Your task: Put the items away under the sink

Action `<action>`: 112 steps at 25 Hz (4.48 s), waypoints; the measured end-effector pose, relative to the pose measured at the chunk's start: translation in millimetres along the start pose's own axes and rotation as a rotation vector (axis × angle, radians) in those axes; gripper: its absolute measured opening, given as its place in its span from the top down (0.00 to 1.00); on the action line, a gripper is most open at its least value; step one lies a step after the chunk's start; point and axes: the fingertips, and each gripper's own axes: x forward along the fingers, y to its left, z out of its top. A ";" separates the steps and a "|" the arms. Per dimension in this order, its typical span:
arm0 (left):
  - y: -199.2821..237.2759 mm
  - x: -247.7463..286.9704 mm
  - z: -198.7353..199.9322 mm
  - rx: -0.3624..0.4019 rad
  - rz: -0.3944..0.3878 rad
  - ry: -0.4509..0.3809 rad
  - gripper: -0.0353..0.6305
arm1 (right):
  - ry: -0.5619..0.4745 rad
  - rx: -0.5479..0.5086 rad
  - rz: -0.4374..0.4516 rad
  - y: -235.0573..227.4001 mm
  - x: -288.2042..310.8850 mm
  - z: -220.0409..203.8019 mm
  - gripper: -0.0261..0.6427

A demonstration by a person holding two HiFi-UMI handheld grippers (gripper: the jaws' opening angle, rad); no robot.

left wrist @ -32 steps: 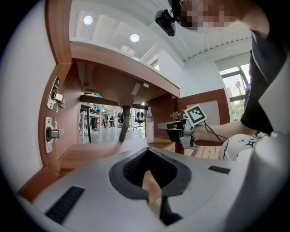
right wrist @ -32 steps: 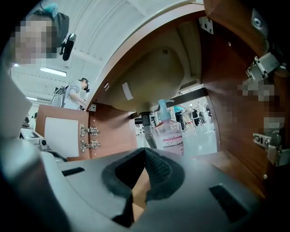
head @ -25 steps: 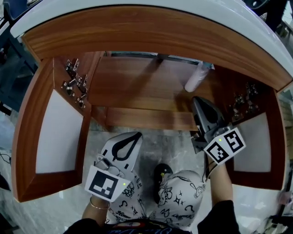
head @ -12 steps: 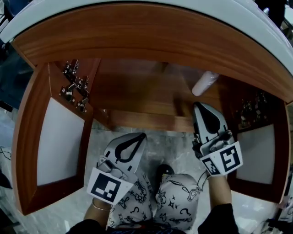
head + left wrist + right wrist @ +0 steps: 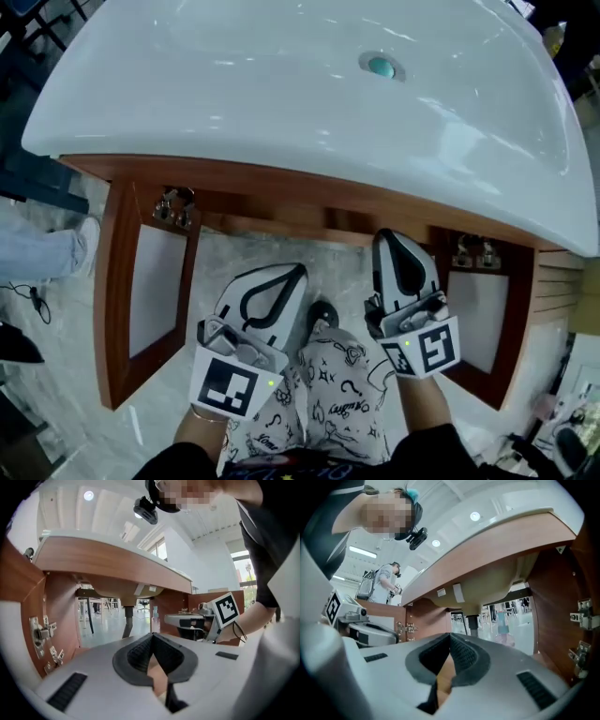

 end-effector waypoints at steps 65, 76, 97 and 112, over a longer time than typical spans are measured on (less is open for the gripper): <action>41.4 -77.4 407.3 -0.206 0.194 0.044 0.94 | 0.028 0.123 0.225 10.4 12.6 420.6 0.95; 31.0 -48.7 437.1 -0.167 0.188 -0.008 0.94 | 0.008 0.150 0.231 -14.5 4.0 441.3 0.95; 24.0 -11.5 463.5 -0.138 0.021 -0.034 0.94 | 0.007 0.130 0.090 -30.8 -10.9 460.6 0.95; 31.3 -12.7 475.1 -0.114 -0.071 -0.067 0.94 | 0.031 0.082 0.034 -12.3 -5.5 463.6 0.95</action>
